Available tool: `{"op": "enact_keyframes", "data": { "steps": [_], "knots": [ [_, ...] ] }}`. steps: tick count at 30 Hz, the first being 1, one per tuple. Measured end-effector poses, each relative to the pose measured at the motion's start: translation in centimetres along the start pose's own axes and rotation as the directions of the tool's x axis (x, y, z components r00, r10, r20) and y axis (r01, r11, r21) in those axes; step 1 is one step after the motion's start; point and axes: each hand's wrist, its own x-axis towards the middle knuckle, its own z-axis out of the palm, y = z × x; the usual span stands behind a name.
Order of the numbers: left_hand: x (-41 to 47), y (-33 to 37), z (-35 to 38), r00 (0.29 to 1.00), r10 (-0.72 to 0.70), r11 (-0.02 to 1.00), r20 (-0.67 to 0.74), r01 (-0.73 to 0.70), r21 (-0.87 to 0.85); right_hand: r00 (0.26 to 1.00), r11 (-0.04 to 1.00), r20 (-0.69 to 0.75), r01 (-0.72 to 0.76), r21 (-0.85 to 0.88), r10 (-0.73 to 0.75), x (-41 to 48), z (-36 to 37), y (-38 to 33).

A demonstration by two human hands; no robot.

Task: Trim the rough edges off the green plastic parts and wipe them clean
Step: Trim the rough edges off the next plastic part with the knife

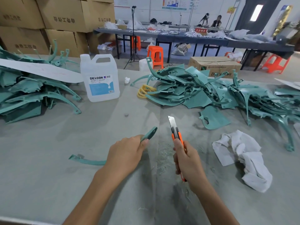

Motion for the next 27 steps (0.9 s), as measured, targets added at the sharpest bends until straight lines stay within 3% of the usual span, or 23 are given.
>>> {"op": "enact_keyframes", "data": {
  "steps": [2, 5, 7, 9, 14, 17, 19, 23, 27],
  "knots": [
    [-0.4, 0.1, -0.4, 0.994, 0.033, 0.999, -0.107, -0.034, -0.010, 0.995, 0.974, 0.074, -0.074, 0.213, 0.059, -0.4, 0.2, -0.7],
    [-1.1, 1.2, -1.3, 0.944, 0.177, 0.952, -0.279, -0.236, -0.195, 0.976, 0.839, 0.181, -0.201, 0.505, 0.124, -0.8, 0.6, -2.3],
    [-1.6, 2.0, -1.5, 0.917, 0.230, 0.895, -0.325, -0.331, -0.300, 0.975, 0.806, 0.209, -0.183, 0.563, 0.076, -0.9, 0.7, -3.7],
    [-2.2, 2.4, -1.6, 0.927, 0.198, 0.847, -0.320, -0.326, -0.420, 0.979, 0.808, 0.203, -0.102, 0.580, -0.022, -1.2, 0.7, -4.9],
    [-3.2, 2.9, -2.3, 0.973, 0.117, 0.711, -0.197, -0.221, -0.668, 0.946, 0.867, 0.115, 0.222, 0.446, -0.301, -2.3, 0.2, -7.1],
    [-3.5, 4.1, -3.4, 0.978, 0.163, 0.531, -0.128, -0.196, -0.824, 0.897, 0.857, 0.078, 0.386, 0.341, -0.435, -2.8, 0.1, -8.2],
    [-3.6, 4.4, -3.6, 0.988, 0.119, 0.459, -0.100, -0.144, -0.877, 0.879, 0.863, 0.059, 0.449, 0.233, -0.473, -3.0, -0.3, -8.4],
    [-3.4, 4.2, -3.7, 0.997, 0.022, 0.384, -0.070, -0.073, -0.920, 0.882, 0.881, 0.034, 0.467, 0.077, -0.470, -3.3, -1.2, -7.9],
    [-4.1, 4.5, -4.1, 0.986, 0.036, 0.346, -0.162, -0.165, -0.924, 0.903, 0.903, 0.040, 0.425, 0.066, -0.428, -2.9, -1.7, -8.1]
  ]
}}
